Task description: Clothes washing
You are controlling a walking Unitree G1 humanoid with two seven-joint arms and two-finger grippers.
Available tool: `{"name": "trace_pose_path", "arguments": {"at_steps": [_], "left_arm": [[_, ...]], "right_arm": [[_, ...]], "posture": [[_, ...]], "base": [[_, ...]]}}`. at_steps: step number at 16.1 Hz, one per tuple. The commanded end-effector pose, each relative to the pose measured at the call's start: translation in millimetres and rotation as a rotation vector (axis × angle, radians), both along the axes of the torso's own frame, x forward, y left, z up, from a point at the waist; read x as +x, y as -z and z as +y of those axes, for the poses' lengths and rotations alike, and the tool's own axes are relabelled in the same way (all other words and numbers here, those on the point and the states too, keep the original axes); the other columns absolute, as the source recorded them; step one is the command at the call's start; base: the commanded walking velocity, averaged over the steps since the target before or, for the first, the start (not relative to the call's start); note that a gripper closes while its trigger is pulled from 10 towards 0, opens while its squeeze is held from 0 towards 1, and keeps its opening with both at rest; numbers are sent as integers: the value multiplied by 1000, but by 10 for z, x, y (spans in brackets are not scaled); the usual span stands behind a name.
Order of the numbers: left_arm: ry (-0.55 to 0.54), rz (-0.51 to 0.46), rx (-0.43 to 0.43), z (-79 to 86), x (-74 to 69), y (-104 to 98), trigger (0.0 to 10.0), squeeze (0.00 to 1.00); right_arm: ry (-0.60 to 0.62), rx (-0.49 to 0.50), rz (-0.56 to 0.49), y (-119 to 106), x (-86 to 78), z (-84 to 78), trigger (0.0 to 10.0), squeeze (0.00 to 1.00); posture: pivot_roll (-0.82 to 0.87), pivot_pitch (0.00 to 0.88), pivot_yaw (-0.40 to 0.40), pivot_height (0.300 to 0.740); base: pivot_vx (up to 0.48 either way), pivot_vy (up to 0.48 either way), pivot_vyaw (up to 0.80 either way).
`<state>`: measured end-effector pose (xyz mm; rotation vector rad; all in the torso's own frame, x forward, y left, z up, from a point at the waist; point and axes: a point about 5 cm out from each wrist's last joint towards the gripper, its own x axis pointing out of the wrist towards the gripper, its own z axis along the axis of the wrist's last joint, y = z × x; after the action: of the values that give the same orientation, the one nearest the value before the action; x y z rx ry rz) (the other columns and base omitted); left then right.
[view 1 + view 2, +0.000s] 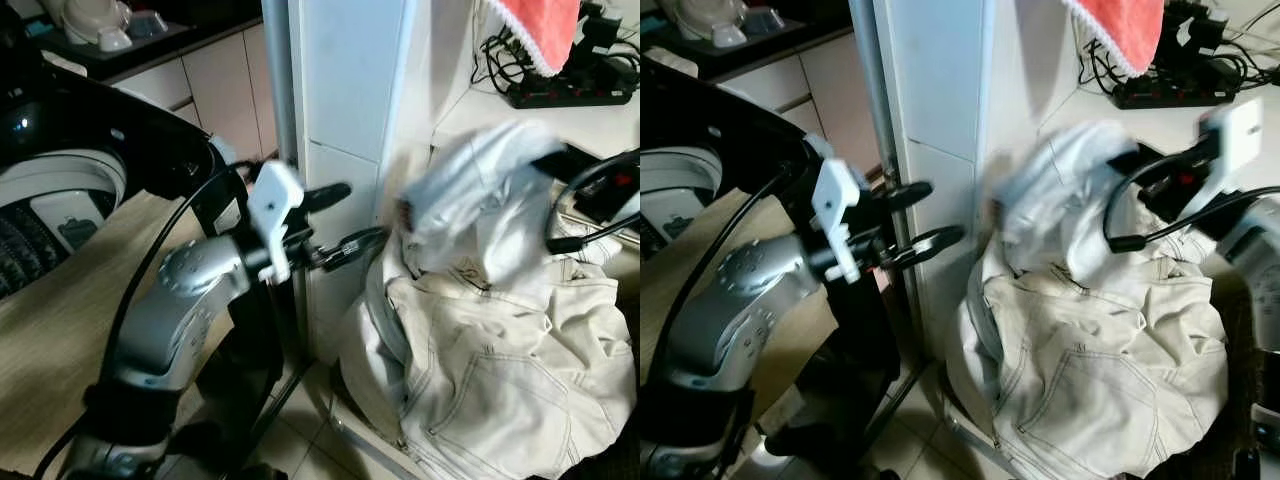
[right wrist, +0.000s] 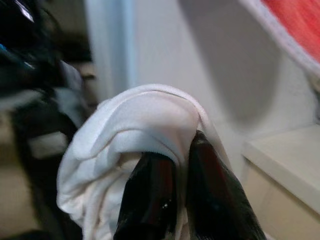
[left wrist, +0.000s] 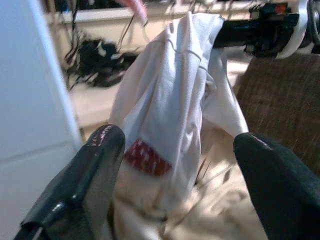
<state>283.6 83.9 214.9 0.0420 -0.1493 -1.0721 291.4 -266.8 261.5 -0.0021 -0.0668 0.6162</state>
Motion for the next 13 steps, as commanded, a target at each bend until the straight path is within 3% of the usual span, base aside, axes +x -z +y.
{"name": "trace_pose_path", "arguments": {"at_steps": [1,4,5,6,7,8,10,11,13], "left_arm": [[29,-25,-33,-63,27,-121,10000,1000],[109,-26,-139,-298,45,-311,10000,1000],[99,-26,-156,-341,58,-326,10000,1000],[99,-14,-198,-399,72,-357,10000,906],[109,7,-227,-436,70,-373,10000,906],[118,32,-234,-498,66,-350,10000,0],[107,56,-220,-550,68,-294,10000,0],[94,65,-232,-531,78,-289,0,0],[68,73,-239,-469,98,-281,0,0]], "right_arm": [[-90,56,-80,-238,-100,92,0,0],[-274,182,-123,-474,-248,385,0,0],[-286,171,-115,-468,-247,431,0,0],[-299,156,-93,-448,-249,523,0,0],[-307,150,-75,-425,-249,588,0,0],[-337,147,-64,-400,-254,693,0,0],[-364,156,-57,-399,-254,776,0,0],[-360,158,-54,-401,-247,779,0,0],[-353,158,-47,-390,-255,762,0,0]], "posture": [[-126,0,63,740],[-127,0,59,740],[-128,0,59,740],[-130,0,61,740],[-128,0,60,740],[-125,0,58,740],[-125,0,59,740],[-125,0,61,740],[-120,0,57,740]], "base": [[0,0,0],[0,0,0],[0,0,0],[0,0,0],[0,0,0],[0,0,0],[0,0,0],[0,0,0],[0,0,0]]}}
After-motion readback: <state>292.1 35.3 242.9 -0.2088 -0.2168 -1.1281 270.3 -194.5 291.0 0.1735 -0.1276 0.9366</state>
